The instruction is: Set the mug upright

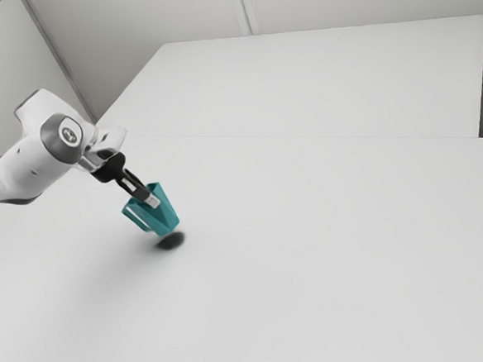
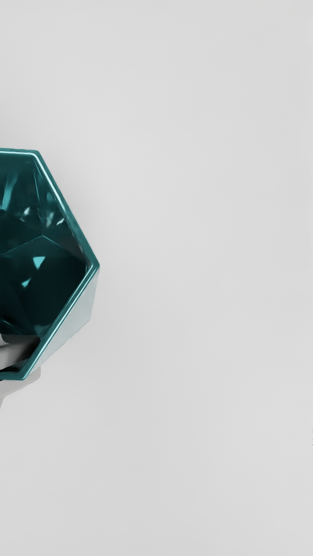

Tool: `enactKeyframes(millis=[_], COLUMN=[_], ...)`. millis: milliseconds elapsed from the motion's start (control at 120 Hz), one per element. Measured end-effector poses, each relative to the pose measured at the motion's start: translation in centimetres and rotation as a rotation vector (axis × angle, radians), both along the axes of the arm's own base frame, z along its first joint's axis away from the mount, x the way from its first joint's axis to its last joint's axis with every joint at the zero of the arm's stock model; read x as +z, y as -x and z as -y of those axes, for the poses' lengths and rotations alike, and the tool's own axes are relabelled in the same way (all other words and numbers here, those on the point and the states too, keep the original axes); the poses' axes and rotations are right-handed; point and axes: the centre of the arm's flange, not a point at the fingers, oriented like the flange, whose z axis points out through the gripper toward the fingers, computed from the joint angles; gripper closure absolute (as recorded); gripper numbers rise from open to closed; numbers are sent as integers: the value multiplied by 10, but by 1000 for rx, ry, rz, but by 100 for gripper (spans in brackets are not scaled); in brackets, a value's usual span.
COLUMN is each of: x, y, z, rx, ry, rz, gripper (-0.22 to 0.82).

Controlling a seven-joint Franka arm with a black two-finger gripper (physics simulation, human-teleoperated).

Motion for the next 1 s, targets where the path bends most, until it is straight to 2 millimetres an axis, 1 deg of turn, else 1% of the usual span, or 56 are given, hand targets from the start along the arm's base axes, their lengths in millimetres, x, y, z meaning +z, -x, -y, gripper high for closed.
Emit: enactKeyframes(millis=[83,142,225,300,333,358,417,517,567,742,900,1000], x=[-3,-6,-11,-14,-15,-15,-15,-17,-21,-24,-36,-40], y=[-10,-16,-22,-22,-22,-22,-23,-29,-31,-36,-38,-39], z=[31,57,103,144,157,162,163,145,142,158,157,157], rx=[-44,-83,-162,-246,-269,-281,-283,-243,-230,-226,-195,-177], ry=[-62,-101,-158,-220,-241,-257,-289,-324,-335,-351,-352,-351], rz=[22,39,64,88,96,102,112,114,110,115,95,90], gripper=[79,79,79,79,79,79,79,79,79,79,79,79])
